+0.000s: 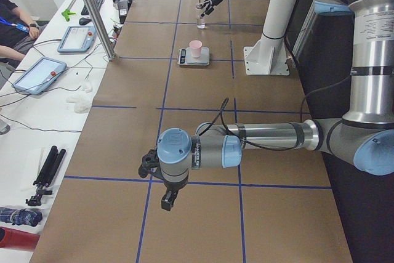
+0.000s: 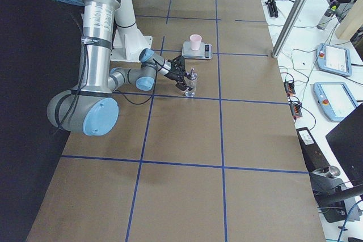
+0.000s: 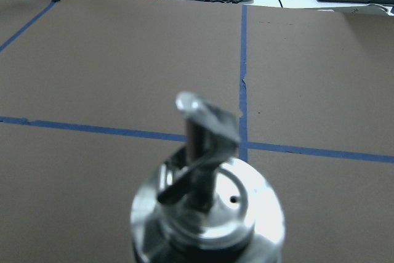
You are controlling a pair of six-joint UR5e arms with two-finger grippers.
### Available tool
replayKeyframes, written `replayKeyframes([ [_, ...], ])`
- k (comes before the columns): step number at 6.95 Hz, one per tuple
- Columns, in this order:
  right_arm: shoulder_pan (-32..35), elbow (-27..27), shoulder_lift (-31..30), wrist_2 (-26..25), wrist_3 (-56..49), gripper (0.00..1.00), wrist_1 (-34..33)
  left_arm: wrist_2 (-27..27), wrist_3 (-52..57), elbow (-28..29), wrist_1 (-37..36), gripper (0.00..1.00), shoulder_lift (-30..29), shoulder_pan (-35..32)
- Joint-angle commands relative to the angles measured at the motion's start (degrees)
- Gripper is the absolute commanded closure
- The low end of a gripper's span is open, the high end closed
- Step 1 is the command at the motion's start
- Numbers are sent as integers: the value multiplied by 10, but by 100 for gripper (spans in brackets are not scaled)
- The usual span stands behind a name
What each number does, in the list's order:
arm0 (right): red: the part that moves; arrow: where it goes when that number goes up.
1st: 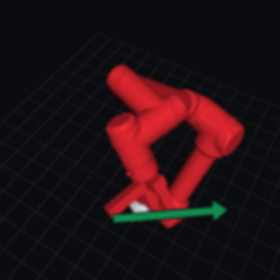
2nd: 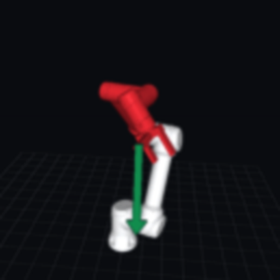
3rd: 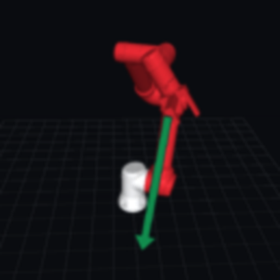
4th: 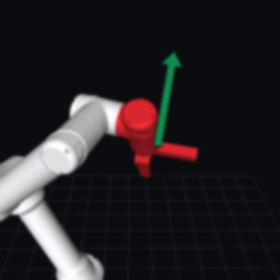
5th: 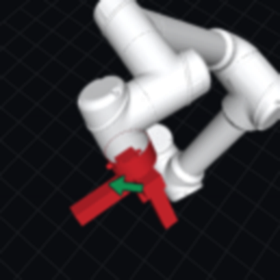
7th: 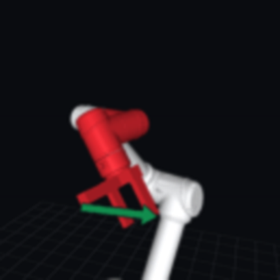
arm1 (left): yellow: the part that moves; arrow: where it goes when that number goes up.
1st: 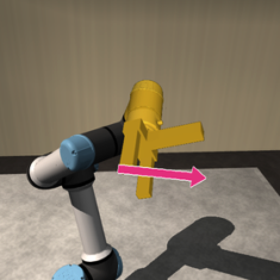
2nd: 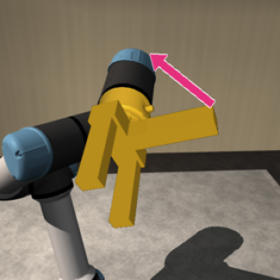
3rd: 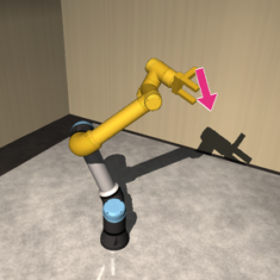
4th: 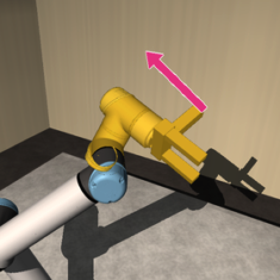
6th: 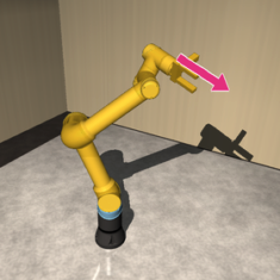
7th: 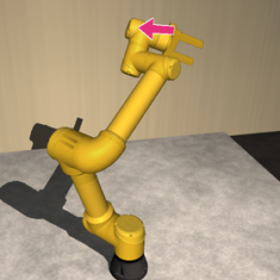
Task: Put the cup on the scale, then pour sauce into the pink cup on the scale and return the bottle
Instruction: 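Close the right gripper around the glass sauce bottle, then lift the bottle with the right gripper and carry it over the cup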
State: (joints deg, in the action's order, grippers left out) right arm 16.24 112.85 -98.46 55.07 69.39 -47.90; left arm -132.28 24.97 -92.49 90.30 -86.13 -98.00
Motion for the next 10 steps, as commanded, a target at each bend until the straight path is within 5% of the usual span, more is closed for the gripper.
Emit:
replayKeyframes([
  [1,5,-44,52,1,-1,0,0,0,0,0,0,0,0,0],
  [4,5,-46,45,-1,-1,0,1,0,0,0,0,0,0,0],
  [5,6,-44,43,-4,0,43,1,-1,0,0,0,0,0,0],
  [6,7,-40,43,-14,0,99,3,-1,0,0,0,0,0,0],
  [10,37,-9,49,-22,-36,100,4,-1,1,0,0,0,2,-1],
])
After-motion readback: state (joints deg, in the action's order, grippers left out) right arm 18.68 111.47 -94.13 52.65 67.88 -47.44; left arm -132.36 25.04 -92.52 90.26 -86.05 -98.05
